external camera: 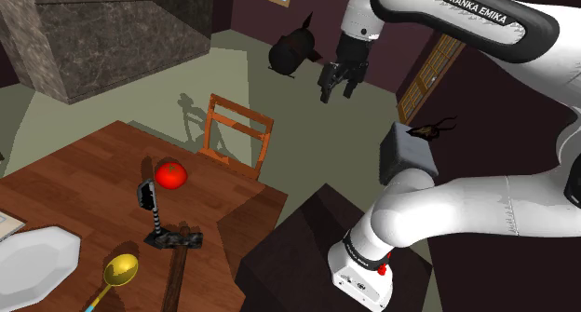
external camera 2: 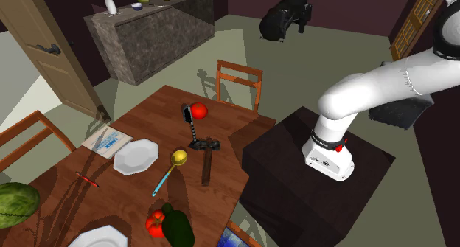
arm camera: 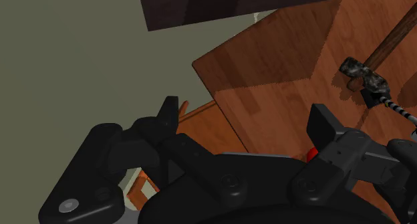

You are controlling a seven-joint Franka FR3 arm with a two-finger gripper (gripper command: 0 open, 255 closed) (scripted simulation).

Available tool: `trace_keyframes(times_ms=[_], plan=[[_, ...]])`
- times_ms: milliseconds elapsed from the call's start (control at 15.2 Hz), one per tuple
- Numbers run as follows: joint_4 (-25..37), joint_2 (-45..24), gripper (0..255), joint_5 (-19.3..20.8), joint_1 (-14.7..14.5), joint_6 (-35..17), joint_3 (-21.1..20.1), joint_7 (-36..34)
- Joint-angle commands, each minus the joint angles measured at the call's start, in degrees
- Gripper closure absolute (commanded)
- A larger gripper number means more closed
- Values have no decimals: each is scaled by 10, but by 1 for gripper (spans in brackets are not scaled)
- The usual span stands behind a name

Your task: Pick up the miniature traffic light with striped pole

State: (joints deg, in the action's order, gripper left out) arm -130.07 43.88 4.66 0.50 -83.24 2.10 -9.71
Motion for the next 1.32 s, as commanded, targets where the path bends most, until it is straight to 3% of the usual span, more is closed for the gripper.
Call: trace_keyframes(times_ms=[0, 660, 1254], plan=[[0, 0, 0, 0, 0, 0, 0, 0], [-129, -19, 0, -51, -37, -199, -83, -87], [-175, -122, 0, -70, -61, -396, -172, -172]])
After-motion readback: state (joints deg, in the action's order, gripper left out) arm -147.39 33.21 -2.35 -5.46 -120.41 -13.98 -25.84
